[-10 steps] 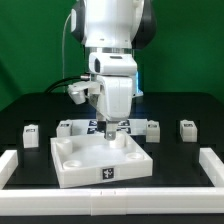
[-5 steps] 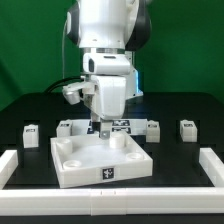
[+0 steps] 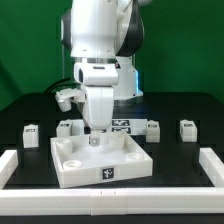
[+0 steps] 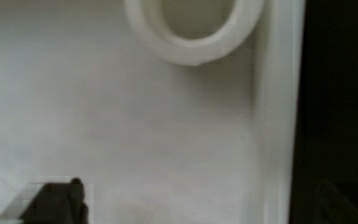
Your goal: Assemble one leg
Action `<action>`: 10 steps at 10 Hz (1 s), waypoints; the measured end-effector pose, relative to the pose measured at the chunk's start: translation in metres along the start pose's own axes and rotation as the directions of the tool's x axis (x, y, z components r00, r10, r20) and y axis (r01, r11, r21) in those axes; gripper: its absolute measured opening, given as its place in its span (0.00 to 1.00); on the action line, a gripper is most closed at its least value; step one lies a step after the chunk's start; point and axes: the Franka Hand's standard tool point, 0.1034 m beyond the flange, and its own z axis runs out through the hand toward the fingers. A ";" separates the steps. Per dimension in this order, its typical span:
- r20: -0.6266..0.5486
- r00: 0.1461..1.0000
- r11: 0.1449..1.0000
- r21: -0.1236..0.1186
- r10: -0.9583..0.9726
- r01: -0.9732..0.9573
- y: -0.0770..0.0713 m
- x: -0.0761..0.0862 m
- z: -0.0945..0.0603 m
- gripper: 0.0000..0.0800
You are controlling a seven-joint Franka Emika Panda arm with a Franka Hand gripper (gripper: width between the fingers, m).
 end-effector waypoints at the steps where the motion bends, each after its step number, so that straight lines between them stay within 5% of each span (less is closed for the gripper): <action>1: -0.005 1.000 1.000 0.014 0.007 -0.006 -0.005 -0.001 0.007 0.81; 5: -0.008 1.000 1.000 0.025 0.015 -0.015 -0.009 -0.002 0.012 0.81; 6: -0.009 1.000 1.000 0.026 0.015 -0.015 -0.009 -0.002 0.012 0.67; 7: -0.009 1.000 1.000 0.026 0.015 -0.015 -0.009 -0.002 0.012 0.67; 9: -0.009 1.000 1.000 0.026 0.015 -0.015 -0.009 -0.002 0.012 0.25; 10: -0.009 1.000 1.000 0.026 0.015 -0.015 -0.009 -0.002 0.012 0.25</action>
Offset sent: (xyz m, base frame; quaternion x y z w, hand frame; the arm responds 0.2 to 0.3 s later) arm 0.0003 0.0007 -0.0060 -0.0022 0.0150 -0.0017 0.9999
